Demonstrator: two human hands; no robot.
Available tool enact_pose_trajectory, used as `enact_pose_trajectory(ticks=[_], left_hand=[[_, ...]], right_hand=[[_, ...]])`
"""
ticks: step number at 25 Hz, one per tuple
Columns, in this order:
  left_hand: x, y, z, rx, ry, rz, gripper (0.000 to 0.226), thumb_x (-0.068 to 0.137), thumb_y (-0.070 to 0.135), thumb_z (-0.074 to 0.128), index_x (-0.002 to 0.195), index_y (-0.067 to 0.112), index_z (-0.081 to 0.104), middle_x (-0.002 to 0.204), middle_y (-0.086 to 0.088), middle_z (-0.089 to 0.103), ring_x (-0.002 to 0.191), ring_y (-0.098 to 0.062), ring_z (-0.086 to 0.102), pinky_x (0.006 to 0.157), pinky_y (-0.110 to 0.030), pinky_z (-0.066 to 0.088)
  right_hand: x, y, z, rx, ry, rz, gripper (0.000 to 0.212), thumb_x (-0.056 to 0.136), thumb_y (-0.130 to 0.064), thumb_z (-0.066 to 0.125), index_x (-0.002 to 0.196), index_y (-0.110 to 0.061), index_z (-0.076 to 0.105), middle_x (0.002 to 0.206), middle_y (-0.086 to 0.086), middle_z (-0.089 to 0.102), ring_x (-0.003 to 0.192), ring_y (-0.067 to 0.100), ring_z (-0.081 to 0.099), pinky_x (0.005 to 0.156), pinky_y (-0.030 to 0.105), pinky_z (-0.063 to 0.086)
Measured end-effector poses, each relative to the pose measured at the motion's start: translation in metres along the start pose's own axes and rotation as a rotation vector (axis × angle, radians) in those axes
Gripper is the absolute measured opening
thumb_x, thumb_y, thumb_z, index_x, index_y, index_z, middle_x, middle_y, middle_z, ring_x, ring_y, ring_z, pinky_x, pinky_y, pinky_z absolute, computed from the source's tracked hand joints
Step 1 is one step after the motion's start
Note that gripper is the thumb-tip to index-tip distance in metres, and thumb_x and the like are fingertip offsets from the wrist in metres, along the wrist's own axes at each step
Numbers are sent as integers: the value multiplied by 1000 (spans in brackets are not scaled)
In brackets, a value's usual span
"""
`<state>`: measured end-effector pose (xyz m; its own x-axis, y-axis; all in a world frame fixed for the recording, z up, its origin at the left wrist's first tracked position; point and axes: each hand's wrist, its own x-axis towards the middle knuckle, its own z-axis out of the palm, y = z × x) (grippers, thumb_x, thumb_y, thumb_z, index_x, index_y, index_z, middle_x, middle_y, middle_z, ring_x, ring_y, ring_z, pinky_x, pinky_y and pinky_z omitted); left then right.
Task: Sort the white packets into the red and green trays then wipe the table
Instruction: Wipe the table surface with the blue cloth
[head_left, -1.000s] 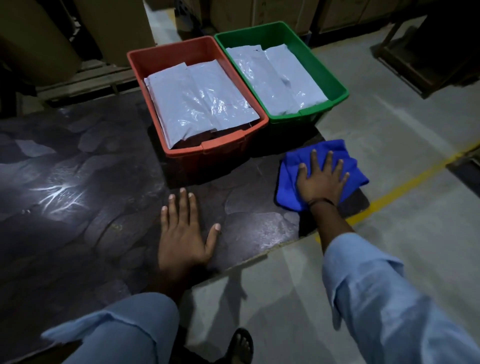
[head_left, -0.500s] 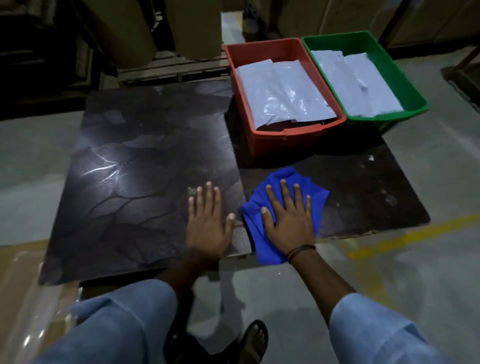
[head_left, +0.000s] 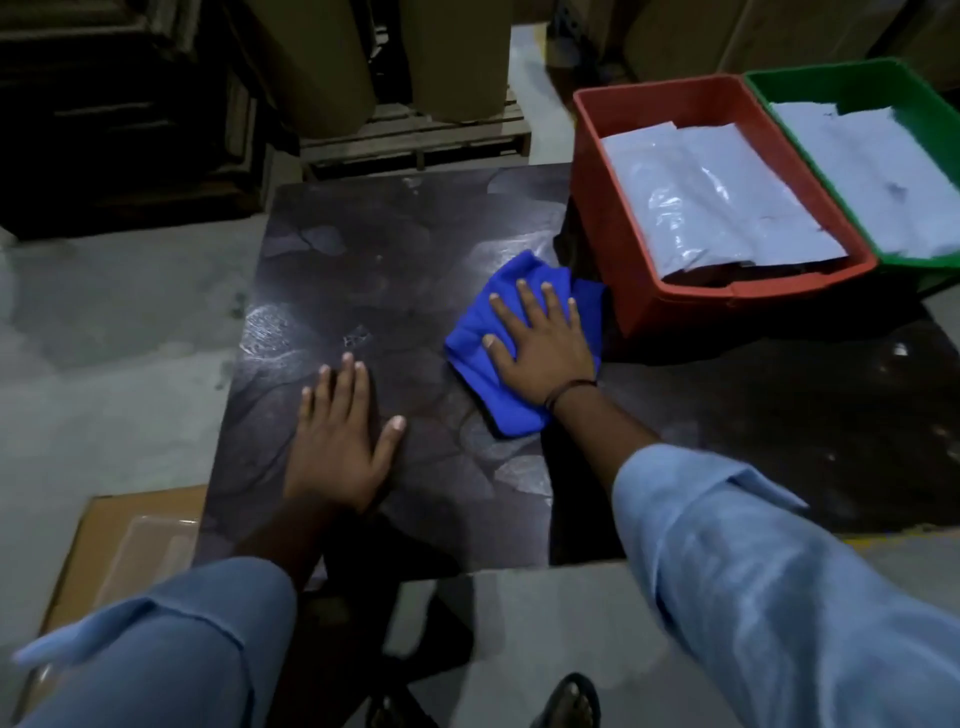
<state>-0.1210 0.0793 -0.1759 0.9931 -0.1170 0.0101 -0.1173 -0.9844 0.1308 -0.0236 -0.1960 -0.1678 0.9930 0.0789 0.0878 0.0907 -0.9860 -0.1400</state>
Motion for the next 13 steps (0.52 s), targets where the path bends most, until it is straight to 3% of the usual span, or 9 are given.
enact_pose_trajectory(ticks=[2,6,8,13], left_hand=[[4,-3,4,-29,3,-22,84,96,63,29,161,11,16,170,-8,8,156,-32,8,126,-49,10],[2,-4,7,-54,33,6,82,92,51,38,159,6,24,168,-13,15,155,-36,15,123,-56,17],[2,-1,5,-64,63,10,79,96,51,41,157,4,26,168,-14,17,154,-37,16,124,-55,17],[0,-1,4,-60,107,6,78,99,53,40,158,5,24,168,-13,15,155,-36,12,125,-53,13]], right_hand=[[20,-30,3,32,-4,93,67,91,-64,28,152,-37,30,162,4,25,149,36,16,119,59,8],[-101,-84,-8,40,-54,-214,61,97,-57,30,154,-36,24,165,0,16,152,30,5,120,56,7],[-150,-67,-18,22,-60,-231,61,97,-56,34,154,-38,22,165,-3,14,153,26,2,121,54,8],[-70,-35,-6,-63,-2,137,62,94,-57,33,153,-38,27,163,1,22,151,31,13,118,58,14]])
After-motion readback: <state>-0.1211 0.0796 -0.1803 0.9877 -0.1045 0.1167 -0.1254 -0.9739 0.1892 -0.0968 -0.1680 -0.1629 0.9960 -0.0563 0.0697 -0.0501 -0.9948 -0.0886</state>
